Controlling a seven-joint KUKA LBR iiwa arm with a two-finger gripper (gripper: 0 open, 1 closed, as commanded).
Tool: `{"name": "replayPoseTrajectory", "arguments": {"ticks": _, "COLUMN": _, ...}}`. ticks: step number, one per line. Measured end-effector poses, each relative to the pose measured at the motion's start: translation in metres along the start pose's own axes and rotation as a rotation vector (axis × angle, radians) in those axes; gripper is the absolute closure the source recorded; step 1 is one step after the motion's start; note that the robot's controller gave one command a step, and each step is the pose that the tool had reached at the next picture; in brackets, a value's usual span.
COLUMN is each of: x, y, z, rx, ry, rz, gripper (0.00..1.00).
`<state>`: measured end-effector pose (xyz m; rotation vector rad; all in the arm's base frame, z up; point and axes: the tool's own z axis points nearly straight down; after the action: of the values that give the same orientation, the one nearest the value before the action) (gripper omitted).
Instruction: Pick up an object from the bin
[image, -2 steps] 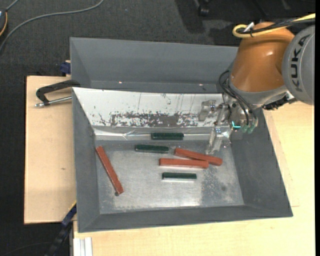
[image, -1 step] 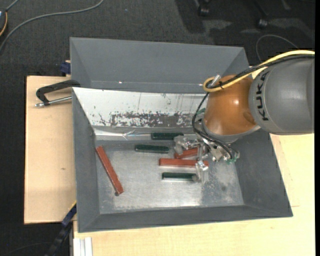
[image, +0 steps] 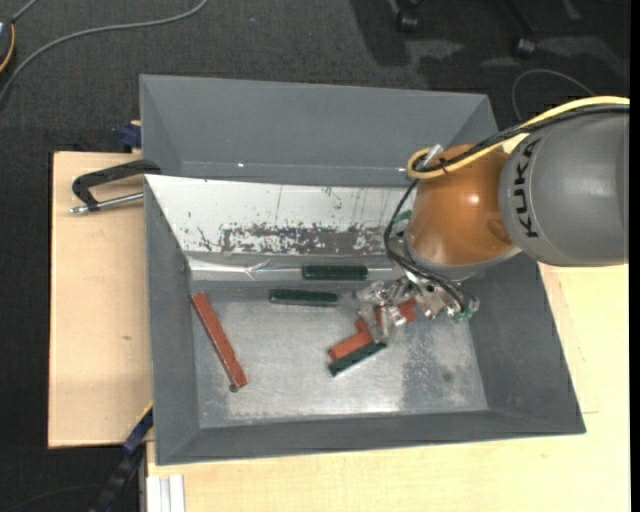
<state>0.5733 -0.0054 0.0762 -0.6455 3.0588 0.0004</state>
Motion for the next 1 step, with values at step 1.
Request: {"name": "replayPoseTrajectory", "arguments": {"ticks": 1, "x": 0.0031, "y": 0.0003, "z": 0.0038, "rx": -0.002, "ry": 0.009, "rz": 0.000, "gripper": 0.00}}
